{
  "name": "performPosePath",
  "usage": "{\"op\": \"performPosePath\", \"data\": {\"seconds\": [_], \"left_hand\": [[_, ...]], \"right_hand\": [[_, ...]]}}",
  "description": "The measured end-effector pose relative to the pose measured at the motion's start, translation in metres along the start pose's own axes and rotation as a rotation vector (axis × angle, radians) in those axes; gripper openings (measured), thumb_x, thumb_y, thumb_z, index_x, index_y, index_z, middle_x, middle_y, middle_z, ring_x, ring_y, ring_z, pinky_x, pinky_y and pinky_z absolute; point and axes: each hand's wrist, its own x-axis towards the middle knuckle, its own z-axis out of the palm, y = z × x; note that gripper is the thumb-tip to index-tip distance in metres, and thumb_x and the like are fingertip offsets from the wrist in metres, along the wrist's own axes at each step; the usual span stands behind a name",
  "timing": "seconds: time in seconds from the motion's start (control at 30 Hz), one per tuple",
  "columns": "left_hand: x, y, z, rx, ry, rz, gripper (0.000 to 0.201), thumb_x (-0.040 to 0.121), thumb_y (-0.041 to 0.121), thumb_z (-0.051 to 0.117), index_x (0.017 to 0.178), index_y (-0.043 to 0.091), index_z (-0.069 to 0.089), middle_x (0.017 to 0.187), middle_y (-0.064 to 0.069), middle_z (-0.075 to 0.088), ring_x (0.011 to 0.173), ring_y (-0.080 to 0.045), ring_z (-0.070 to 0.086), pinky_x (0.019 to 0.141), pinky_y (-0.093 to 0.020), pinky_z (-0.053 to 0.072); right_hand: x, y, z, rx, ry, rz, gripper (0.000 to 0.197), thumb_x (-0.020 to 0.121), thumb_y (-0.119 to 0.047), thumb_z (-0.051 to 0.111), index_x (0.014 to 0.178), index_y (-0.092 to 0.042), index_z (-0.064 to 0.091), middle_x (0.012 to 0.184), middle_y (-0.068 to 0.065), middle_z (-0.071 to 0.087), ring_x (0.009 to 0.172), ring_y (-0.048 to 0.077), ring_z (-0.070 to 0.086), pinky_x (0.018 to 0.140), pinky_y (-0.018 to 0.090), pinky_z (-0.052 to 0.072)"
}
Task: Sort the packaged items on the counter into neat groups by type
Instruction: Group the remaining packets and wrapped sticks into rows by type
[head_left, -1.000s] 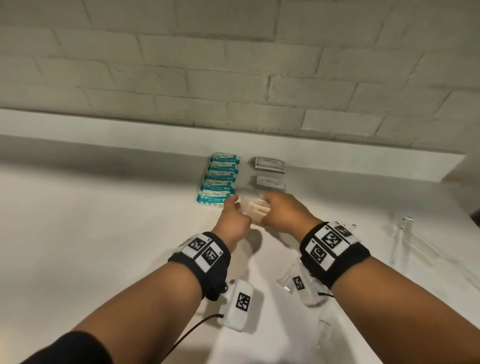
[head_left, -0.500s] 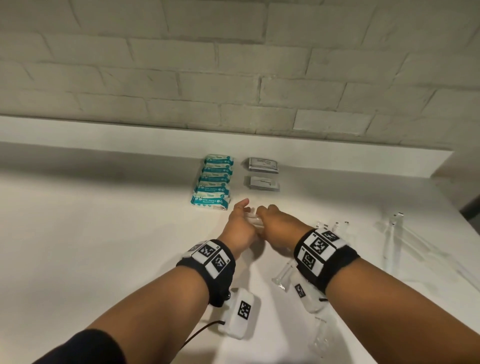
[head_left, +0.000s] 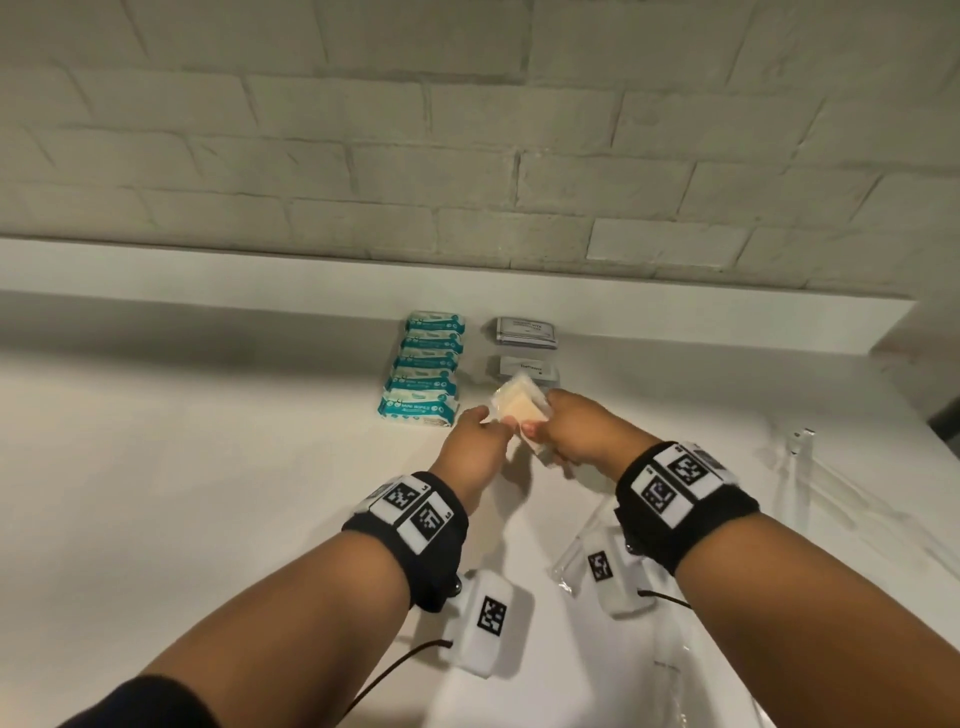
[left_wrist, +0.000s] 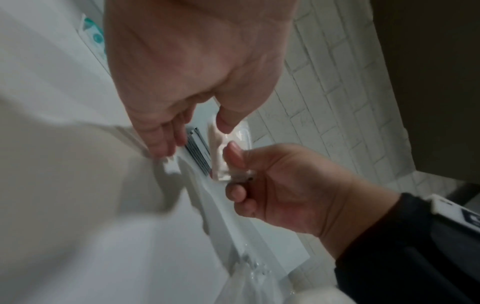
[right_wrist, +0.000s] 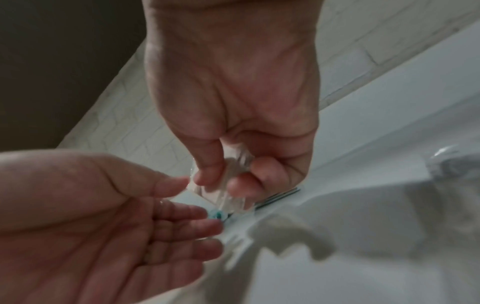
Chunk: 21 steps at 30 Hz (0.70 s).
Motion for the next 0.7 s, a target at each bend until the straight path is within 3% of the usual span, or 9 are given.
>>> {"op": "performPosePath", "data": {"seconds": [0.1,0.2,0.27,0.37,0.5,0.57,0.7], "left_hand": [[0.007,0.010,0.008,-0.091,-0.027,0.014,0.021,0.097,0.019,0.046,0.109,0.009,0.060,0.094,-0.013,0.063,0.088,-0.028,0.059,0.089,-0.045,0.050],[0.017,0.019,0.011,-0.116,-0.031,-0.014,0.022,0.094,0.020,0.050,0.108,0.008,0.063,0.099,-0.017,0.068,0.092,-0.033,0.065,0.090,-0.045,0.052],[0.026,0.020,0.012,-0.024,-0.028,-0.011,0.023,0.089,0.022,0.053,0.100,0.006,0.065,0.097,-0.021,0.069,0.091,-0.036,0.066,0.088,-0.050,0.053],[0.038,0.022,0.012,0.164,-0.016,-0.011,0.019,0.092,0.017,0.052,0.083,0.006,0.065,0.091,-0.024,0.067,0.087,-0.037,0.066,0.087,-0.052,0.054],[0.054,0.024,0.012,0.484,-0.006,-0.020,0.030,0.091,0.023,0.054,0.093,-0.002,0.071,0.097,-0.022,0.071,0.092,-0.035,0.067,0.088,-0.041,0.054],[0.060,0.023,0.011,0.594,-0.019,-0.053,0.032,0.090,0.025,0.054,0.099,-0.001,0.070,0.098,-0.019,0.070,0.094,-0.032,0.067,0.086,-0.036,0.054],[0.068,0.021,0.012,0.691,0.001,-0.110,0.033,0.088,0.025,0.056,0.105,-0.002,0.067,0.107,-0.017,0.068,0.097,-0.029,0.065,0.078,-0.030,0.051]], "right_hand": [[0.004,0.001,-0.004,0.202,-0.042,0.031,0.026,0.097,-0.024,0.053,0.117,-0.008,0.054,0.070,0.012,0.059,0.054,0.021,0.050,0.051,0.033,0.041],[0.010,0.004,-0.005,0.336,-0.055,0.082,0.026,0.096,-0.028,0.054,0.116,-0.013,0.059,0.084,0.013,0.063,0.062,0.021,0.051,0.054,0.029,0.037],[0.016,0.004,-0.007,0.381,0.038,0.150,0.015,0.095,-0.025,0.054,0.102,-0.015,0.063,0.084,0.009,0.065,0.066,0.019,0.054,0.056,0.027,0.037],[0.031,0.011,-0.006,0.436,0.166,0.287,0.013,0.089,-0.013,0.053,0.080,-0.008,0.061,0.069,0.013,0.058,0.052,0.021,0.049,0.049,0.026,0.035],[0.042,0.013,-0.001,0.467,0.151,0.359,0.013,0.086,-0.008,0.054,0.078,-0.002,0.062,0.068,0.015,0.061,0.050,0.023,0.053,0.045,0.026,0.037],[0.047,0.014,0.000,0.408,0.158,0.370,0.019,0.082,-0.005,0.054,0.065,-0.002,0.061,0.066,0.017,0.062,0.054,0.026,0.055,0.046,0.024,0.038],[0.054,0.018,0.001,0.363,0.152,0.381,0.023,0.077,-0.007,0.059,0.054,-0.005,0.058,0.057,0.012,0.051,0.046,0.022,0.043,0.043,0.023,0.032]]}}
